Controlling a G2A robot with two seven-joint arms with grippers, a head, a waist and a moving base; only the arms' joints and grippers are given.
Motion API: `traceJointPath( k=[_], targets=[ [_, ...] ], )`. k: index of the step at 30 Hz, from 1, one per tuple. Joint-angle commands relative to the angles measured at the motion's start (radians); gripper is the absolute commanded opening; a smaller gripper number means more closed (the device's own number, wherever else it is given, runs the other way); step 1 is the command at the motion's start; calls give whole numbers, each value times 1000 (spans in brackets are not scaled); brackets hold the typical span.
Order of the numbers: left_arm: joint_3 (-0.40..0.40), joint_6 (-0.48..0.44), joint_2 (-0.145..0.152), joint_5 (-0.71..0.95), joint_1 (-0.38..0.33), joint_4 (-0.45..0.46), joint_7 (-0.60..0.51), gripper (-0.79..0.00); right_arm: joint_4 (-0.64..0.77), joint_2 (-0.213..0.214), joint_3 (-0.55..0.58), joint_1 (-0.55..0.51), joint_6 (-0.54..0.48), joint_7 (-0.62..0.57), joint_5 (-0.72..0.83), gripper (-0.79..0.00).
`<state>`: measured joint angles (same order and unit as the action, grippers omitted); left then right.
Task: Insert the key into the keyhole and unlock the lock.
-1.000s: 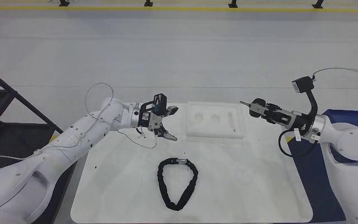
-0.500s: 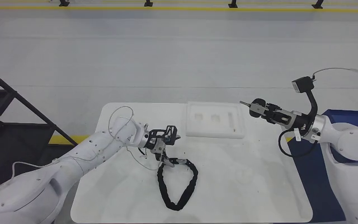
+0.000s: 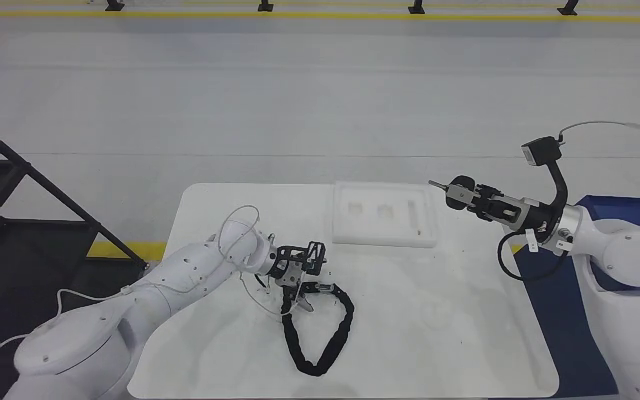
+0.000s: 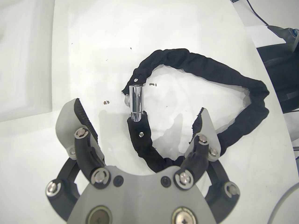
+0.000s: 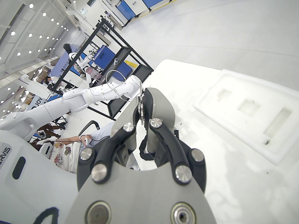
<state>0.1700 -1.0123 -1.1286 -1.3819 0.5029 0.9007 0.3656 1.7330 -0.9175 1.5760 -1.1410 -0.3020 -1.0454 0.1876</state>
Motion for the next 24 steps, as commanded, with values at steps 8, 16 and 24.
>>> traceJointPath(
  k=[8, 16, 24],
  targets=[
    [0, 0, 0, 0, 0, 0, 0, 0, 0, 0, 0, 0, 0, 0, 0, -785],
    [4, 21, 1, 5, 10, 5, -8, 0, 0, 0, 0, 0, 0, 0, 0, -785],
    [53, 114, 19, 28, 83, 17, 19, 0, 0, 0, 0, 0, 0, 0, 0, -785]
  ],
)
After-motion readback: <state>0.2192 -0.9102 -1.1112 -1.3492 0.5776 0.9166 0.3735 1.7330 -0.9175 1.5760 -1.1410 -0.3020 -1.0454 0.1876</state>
